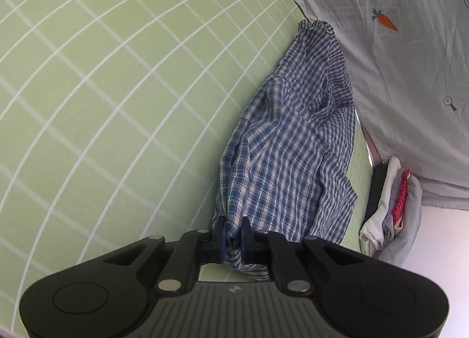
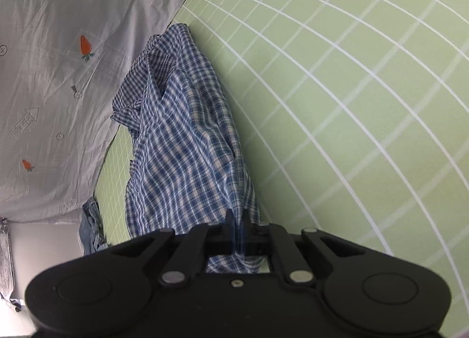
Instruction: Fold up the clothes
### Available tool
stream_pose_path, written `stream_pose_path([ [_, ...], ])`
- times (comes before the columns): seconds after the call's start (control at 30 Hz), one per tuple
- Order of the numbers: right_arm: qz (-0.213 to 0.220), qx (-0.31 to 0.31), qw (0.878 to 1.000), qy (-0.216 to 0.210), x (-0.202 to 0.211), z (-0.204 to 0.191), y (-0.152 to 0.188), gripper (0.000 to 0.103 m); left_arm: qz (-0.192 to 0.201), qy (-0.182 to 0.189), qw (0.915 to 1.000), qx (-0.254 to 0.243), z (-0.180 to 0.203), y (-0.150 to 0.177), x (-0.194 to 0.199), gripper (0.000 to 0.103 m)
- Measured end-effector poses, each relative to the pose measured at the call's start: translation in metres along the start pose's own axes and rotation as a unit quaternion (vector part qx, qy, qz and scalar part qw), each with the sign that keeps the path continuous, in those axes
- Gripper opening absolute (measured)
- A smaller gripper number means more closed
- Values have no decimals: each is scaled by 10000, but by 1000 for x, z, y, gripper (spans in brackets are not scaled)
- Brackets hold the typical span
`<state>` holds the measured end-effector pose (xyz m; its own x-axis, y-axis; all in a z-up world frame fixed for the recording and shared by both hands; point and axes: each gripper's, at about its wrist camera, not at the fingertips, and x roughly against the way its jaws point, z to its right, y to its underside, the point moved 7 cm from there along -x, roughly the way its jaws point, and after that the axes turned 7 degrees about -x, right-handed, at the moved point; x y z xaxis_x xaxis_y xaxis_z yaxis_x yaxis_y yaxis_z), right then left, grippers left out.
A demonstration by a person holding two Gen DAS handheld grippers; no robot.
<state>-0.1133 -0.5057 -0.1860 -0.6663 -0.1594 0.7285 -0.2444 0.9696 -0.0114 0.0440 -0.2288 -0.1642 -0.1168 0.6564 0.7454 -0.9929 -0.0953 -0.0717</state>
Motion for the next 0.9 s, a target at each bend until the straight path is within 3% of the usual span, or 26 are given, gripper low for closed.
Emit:
stream_pose_path([
  [0.27,-28,447,9980,447,31,26,46,3,-487,-58,9978,436,-28,58,16,8],
  [0.43,-74,627,9973,365,53,28,58,3,-635,166,9944,826,-29,72,36,8],
  [0.57,-74,582,9983,-57,74,17,51,3,-558,625,9877,1319,-14,63,51,8],
  [0.67,-218,29,9978,-624,85,6,41,3,-376,1015,9822,1532,4,50,63,8],
  [0.9,-460,-587,9885,-1314,91,-20,21,3,-169,1762,9504,2557,24,26,73,8],
])
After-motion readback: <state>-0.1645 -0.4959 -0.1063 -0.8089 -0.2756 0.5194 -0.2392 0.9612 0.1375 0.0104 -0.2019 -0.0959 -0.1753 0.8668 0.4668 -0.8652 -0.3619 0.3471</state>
